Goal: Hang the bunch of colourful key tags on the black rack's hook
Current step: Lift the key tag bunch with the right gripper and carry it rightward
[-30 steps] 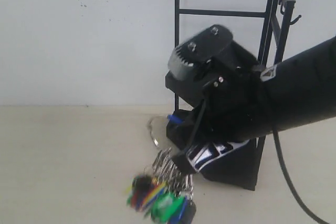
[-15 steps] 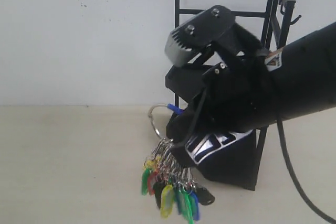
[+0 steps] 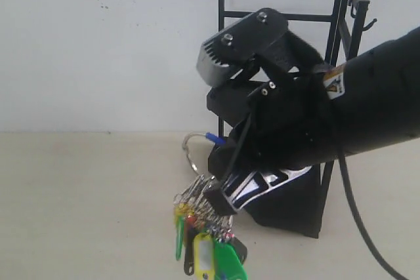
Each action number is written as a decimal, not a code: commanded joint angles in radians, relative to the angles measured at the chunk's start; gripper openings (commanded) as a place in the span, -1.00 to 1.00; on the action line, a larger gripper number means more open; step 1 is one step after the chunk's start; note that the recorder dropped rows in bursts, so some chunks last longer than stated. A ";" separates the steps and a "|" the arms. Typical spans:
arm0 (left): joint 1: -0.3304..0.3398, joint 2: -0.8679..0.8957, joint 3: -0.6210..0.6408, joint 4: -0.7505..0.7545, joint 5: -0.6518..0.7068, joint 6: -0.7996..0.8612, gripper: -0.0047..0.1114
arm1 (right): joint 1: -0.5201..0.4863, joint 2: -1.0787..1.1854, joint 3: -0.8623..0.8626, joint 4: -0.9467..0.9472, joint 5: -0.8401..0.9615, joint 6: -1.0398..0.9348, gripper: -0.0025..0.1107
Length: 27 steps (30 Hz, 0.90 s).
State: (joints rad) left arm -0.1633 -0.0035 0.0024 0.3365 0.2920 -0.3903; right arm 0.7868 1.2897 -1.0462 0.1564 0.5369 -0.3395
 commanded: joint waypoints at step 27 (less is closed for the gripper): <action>-0.008 0.004 -0.002 -0.001 -0.003 -0.006 -0.84 | -0.011 -0.258 -0.217 -0.464 0.121 0.321 -0.96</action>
State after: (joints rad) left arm -0.1633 -0.0035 0.0024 0.3365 0.2920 -0.3903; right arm 0.7801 1.0772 -1.1985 -0.1597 0.6161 -0.0970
